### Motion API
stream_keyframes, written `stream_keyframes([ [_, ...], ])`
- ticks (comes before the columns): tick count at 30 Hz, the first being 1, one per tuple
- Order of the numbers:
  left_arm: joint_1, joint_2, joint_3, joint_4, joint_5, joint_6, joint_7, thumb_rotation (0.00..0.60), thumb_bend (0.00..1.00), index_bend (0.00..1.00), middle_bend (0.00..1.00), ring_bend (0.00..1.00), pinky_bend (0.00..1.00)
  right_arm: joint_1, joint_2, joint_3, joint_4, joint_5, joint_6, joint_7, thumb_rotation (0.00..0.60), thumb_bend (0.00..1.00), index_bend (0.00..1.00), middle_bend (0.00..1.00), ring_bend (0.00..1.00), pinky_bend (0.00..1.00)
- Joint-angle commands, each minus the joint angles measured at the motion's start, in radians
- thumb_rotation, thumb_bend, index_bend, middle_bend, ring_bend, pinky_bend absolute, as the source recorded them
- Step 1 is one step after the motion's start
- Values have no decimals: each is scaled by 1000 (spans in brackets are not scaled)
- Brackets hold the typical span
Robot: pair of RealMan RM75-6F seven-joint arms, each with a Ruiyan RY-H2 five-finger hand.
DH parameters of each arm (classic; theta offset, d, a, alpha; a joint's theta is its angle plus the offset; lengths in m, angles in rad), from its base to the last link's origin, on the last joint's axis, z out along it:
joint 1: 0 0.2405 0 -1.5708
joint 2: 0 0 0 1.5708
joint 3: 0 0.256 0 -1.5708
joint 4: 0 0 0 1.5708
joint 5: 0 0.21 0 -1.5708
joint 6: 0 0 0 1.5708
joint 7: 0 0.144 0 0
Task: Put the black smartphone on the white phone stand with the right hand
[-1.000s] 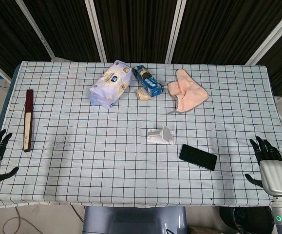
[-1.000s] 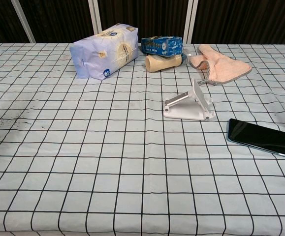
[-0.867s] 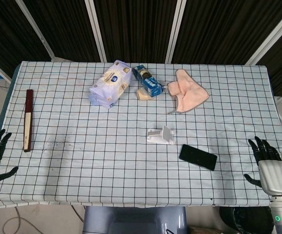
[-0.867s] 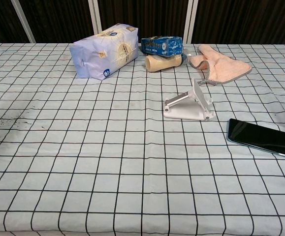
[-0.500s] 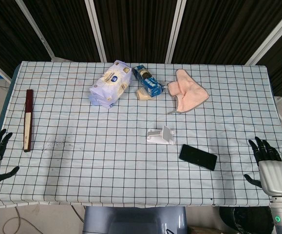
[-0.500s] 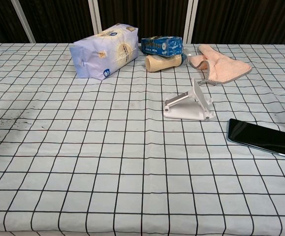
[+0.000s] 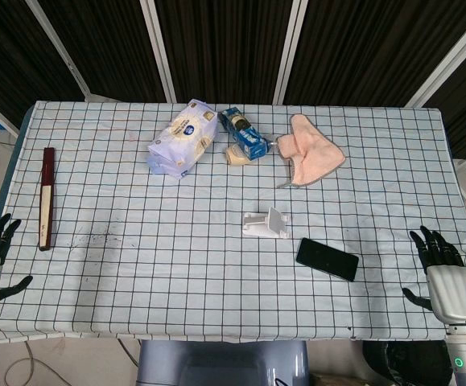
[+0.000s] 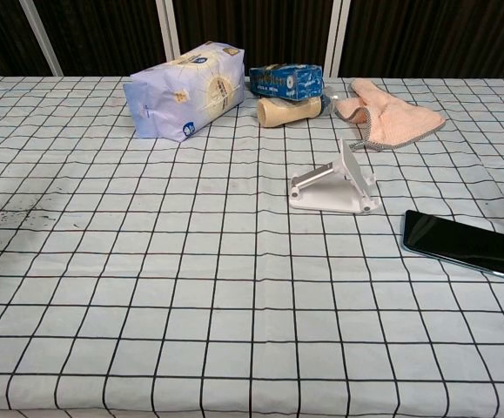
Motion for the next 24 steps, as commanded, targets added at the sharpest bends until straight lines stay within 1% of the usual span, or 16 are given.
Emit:
stream_keyframes([
  [1, 1, 0, 0, -1, -1, 0, 1, 600, 0, 0, 0, 0, 0, 5, 1, 1, -14, -1, -7, 5, 600, 46, 0, 0, 0, 162],
  [6, 1, -1, -1, -3, -5, -2, 2, 600, 0, 0, 0, 0, 0, 31, 2, 16, -87, 32, -54, -16, 600, 53, 0, 0, 0, 162],
  [10, 0, -2, -2, -6, -7, -4, 4, 600, 0, 0, 0, 0, 0, 62, -12, 34, -164, 79, -102, -78, 600, 75, 24, 78, 51, 162],
  [13, -2, -4, -4, -6, -13, -8, 7, 600, 0, 0, 0, 0, 0, 94, -47, 51, -214, 143, -146, -162, 600, 95, 70, 110, 74, 162],
  [15, -3, -4, -4, -8, -18, -14, 7, 600, 0, 0, 0, 0, 0, 114, -78, 63, -251, 212, -180, -208, 600, 103, 87, 114, 82, 162],
  [19, -5, -2, -5, -10, -21, -20, 1, 600, 0, 0, 0, 0, 0, 146, -134, 80, -275, 305, -207, -282, 600, 112, 88, 114, 85, 162],
  [24, -7, 2, -4, -8, -18, -22, -6, 600, 0, 0, 0, 0, 0, 183, -219, 96, -252, 395, -213, -368, 600, 113, 130, 176, 164, 162],
])
